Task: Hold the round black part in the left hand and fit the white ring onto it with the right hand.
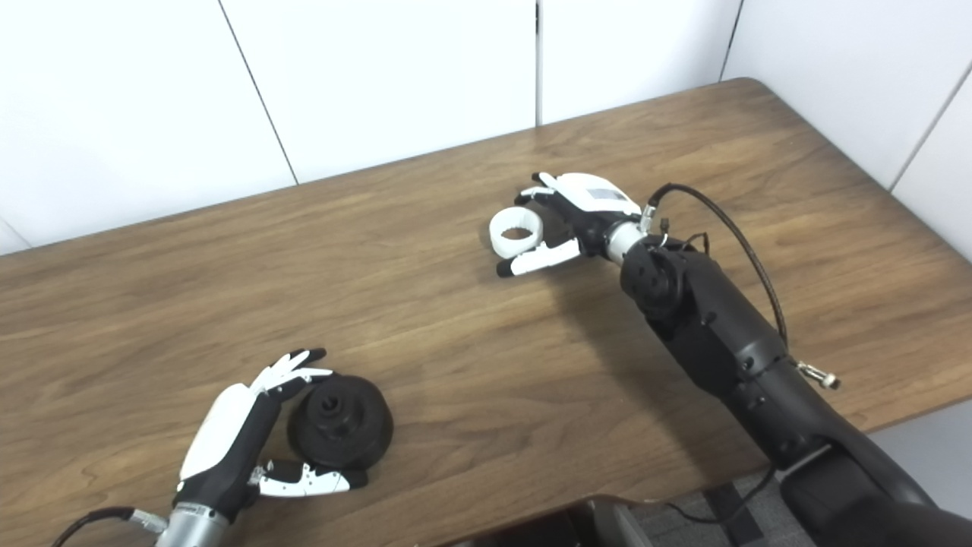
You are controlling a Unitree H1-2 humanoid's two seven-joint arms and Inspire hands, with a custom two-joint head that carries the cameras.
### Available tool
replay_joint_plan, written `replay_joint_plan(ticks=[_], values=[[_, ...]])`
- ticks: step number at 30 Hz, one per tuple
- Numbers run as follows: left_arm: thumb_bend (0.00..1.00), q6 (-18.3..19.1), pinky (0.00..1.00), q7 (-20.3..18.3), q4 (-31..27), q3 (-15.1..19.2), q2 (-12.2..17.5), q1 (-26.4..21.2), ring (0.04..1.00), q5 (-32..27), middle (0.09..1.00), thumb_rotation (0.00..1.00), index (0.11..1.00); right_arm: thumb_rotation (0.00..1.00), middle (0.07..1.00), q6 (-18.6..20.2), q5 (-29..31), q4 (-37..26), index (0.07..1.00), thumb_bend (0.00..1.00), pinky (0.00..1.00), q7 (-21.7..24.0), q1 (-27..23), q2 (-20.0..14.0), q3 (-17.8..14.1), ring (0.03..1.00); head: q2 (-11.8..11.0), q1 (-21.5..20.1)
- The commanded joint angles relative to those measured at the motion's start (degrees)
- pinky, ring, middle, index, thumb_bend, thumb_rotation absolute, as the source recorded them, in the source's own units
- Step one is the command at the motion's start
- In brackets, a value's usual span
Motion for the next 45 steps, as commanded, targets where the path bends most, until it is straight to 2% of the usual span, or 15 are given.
replay_joint_plan(ticks=[1, 8, 16, 18, 22, 30, 31, 32, 34, 39, 45], values=[[0.85, 0.74, 0.98, -0.23, -0.74, 0.73, 0.68, -0.54, 0.968, 0.81, 0.924, 0.24, 0.567, 0.65, 1.000, -0.28, -0.49, -2.00, 0.837, 1.00, 0.96, -1.06, -1.49, -1.05, -0.89, 1.000, 0.05, -0.08], [0.85, 0.74, 0.98, -0.16, -0.90, 0.55, 0.56, -0.51, 0.968, 0.92, 0.925, 0.24, 0.570, 0.49, 0.965, -2.25, -1.08, -1.52, 0.752, 0.99, 0.94, -6.79, 0.29, 1.35, -1.87, 0.978, 0.42, 0.31], [0.86, 0.81, 0.98, 0.03, -1.04, 0.61, 0.34, -0.34, 0.965, 0.65, 0.920, 0.23, 0.566, 0.34, 0.897, -6.07, -2.49, 1.12, 0.646, 0.85, 0.93, -17.00, 1.94, 4.58, -2.43, 0.927, 0.67, 0.42], [0.86, 0.73, 0.98, 0.05, -0.99, 0.61, 0.37, -0.36, 0.965, 0.60, 0.920, 0.23, 0.566, 0.33, 0.889, -6.57, -2.69, 1.47, 0.636, 0.83, 0.93, -18.53, 2.11, 5.00, -2.49, 0.921, 0.70, 0.38], [0.86, 0.82, 0.98, 0.05, -0.90, 0.59, 0.36, -0.40, 0.966, 0.72, 0.921, 0.24, 0.565, 0.28, 0.864, -7.01, -3.76, 2.84, 0.598, 0.78, 0.94, -24.70, 3.16, 7.58, -3.01, 0.908, 0.77, 0.33], [0.85, 1.20, 0.98, -0.13, -1.13, 0.46, 0.08, -0.48, 0.968, 0.80, 0.924, 0.25, 0.567, 0.24, 0.846, -5.81, -2.99, 5.02, 0.581, 0.79, 0.95, -30.76, 4.83, 12.59, -4.19, 0.908, 1.38, 0.79], [0.85, 1.21, 0.98, -0.09, -1.15, 0.43, 0.05, -0.48, 0.968, 0.86, 0.924, 0.25, 0.566, 0.19, 0.847, -6.02, -2.91, 5.27, 0.529, 0.63, 0.95, -31.41, 5.07, 12.99, -4.21, 0.909, 1.43, 0.87], [0.85, 1.20, 0.98, -0.04, -1.15, 0.42, 0.04, -0.48, 0.968, 0.93, 0.924, 0.25, 0.565, 0.17, 0.846, -6.23, -2.83, 5.48, 0.511, 0.58, 0.95, -32.06, 5.31, 13.38, -4.23, 0.908, 1.48, 0.86], [0.85, 1.16, 0.98, 0.04, -1.06, 0.45, 0.05, -0.47, 0.968, 0.88, 0.924, 0.25, 0.565, 0.15, 0.836, -7.08, -2.54, 6.02, 0.494, 0.53, 0.95, -34.10, 5.82, 14.21, -4.41, 0.899, 1.53, 0.84], [0.85, 1.24, 0.99, 0.07, -0.89, 0.48, 0.05, -0.69, 0.969, 0.82, 0.925, 0.25, 0.566, 0.14, 0.805, -9.36, -1.23, 7.11, 0.485, 0.52, 0.96, -37.68, 6.50, 15.27, -4.98, 0.884, 1.75, 1.16], [0.85, 1.69, 1.00, -0.06, -0.97, 0.41, -0.13, -0.82, 0.972, 0.99, 0.927, 0.26, 0.568, 0.14, 0.798, -9.94, -0.77, 5.48, 0.484, 0.51, 0.97, -38.25, 7.33, 15.31, -5.01, 0.885, 2.07, 1.65]])
